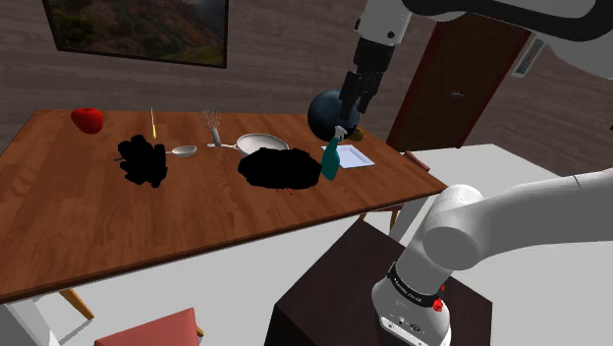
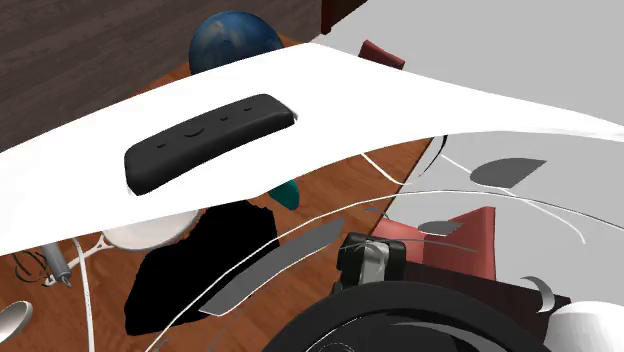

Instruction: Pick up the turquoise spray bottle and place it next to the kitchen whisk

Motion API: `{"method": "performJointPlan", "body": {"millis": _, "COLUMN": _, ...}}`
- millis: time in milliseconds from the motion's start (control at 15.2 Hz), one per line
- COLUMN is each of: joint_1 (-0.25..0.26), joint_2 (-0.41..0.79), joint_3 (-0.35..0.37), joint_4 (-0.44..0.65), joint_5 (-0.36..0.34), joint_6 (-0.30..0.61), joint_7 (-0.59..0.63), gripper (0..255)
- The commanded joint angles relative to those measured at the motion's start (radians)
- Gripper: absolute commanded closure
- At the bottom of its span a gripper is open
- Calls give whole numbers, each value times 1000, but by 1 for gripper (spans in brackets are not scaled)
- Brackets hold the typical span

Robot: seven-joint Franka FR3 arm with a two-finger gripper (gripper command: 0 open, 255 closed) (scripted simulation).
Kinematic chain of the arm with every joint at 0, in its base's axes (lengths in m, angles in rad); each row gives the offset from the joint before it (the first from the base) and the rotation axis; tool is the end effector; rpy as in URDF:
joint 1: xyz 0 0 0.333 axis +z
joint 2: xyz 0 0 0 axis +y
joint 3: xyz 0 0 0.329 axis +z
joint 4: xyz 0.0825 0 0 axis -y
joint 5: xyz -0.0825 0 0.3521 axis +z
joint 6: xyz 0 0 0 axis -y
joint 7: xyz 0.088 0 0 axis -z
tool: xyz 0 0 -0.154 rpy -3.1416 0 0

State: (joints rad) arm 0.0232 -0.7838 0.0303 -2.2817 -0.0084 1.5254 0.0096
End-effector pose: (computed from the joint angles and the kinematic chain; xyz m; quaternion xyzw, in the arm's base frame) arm 0.2631 0.0157 0.5806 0.9996 0.0174 0.0140 0.0145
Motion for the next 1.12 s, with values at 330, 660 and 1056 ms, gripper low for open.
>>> {"method": "performJointPlan", "body": {"millis": 330, "joint_1": -45, "joint_2": -29, "joint_3": -57, "joint_4": -155, "joint_5": -48, "joint_6": 199, "joint_7": -17, "gripper": 0}}
{"method": "performJointPlan", "body": {"millis": 660, "joint_1": -97, "joint_2": -17, "joint_3": -122, "joint_4": -280, "joint_5": -96, "joint_6": 412, "joint_7": -32, "gripper": 0}}
{"method": "performJointPlan", "body": {"millis": 1056, "joint_1": -161, "joint_2": 64, "joint_3": -210, "joint_4": -384, "joint_5": -148, "joint_6": 689, "joint_7": -51, "gripper": 0}}
